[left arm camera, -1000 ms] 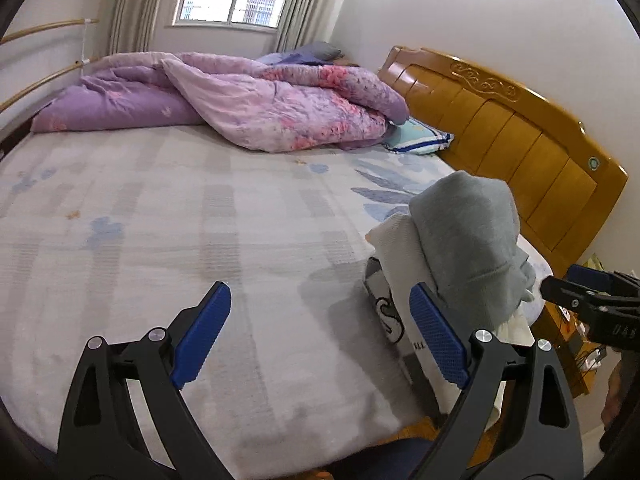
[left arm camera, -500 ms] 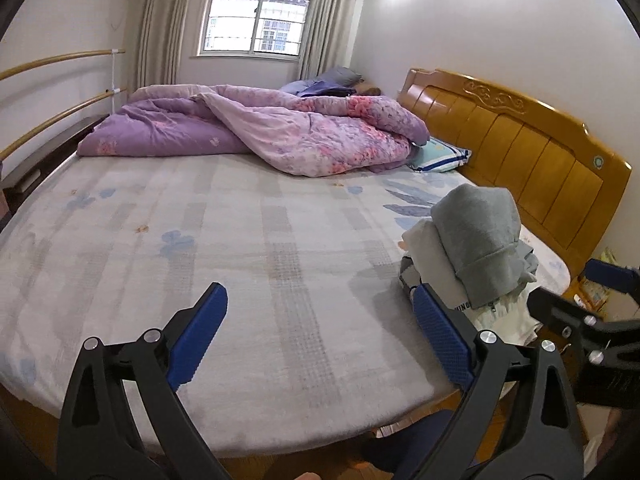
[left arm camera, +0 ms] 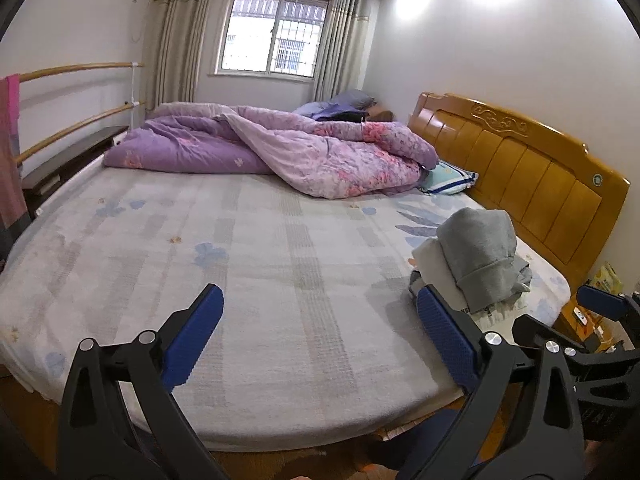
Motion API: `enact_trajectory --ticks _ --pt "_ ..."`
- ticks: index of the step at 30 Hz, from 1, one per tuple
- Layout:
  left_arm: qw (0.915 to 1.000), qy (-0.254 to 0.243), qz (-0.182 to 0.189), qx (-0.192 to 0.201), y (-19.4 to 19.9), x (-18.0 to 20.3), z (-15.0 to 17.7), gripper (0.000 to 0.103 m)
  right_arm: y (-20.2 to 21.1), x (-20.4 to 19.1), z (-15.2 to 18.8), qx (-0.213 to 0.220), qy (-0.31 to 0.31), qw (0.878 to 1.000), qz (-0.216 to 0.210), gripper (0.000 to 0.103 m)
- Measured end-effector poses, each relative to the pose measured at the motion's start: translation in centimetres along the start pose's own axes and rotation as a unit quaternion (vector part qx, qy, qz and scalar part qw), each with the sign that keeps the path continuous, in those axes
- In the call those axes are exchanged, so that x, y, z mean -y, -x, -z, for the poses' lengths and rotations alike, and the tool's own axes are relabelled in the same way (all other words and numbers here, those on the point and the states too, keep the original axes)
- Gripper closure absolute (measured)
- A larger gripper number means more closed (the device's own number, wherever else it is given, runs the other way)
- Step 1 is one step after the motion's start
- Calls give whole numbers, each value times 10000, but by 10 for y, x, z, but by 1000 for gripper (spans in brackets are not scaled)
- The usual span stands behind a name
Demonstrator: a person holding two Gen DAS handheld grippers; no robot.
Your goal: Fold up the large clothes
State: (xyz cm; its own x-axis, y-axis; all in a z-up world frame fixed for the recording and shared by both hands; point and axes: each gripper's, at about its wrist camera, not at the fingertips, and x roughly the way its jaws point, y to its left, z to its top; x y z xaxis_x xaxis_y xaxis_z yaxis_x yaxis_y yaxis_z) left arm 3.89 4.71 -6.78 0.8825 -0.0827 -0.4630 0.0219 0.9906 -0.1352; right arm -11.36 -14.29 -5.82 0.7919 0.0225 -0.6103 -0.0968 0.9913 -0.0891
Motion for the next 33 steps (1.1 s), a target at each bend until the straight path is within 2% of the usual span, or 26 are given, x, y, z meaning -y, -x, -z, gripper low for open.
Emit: enact_trajectory --ticks 9,18,26,33 --pt "9996 7 -178 204 28 -8 -5 5 18 -12 -4 225 92 9997 -101 8" --pt "9980 18 -452 447 54 -10 -12 5 40 -20 -12 560 181 9974 -421 8" --pt "9913 -41 -882 977 85 -7 -22 5 58 -24 -23 981 223 9923 -719 8" --pt "9877 -147 -909 1266 97 -1 -29 5 65 -15 -25 1223 79 9876 -981 8"
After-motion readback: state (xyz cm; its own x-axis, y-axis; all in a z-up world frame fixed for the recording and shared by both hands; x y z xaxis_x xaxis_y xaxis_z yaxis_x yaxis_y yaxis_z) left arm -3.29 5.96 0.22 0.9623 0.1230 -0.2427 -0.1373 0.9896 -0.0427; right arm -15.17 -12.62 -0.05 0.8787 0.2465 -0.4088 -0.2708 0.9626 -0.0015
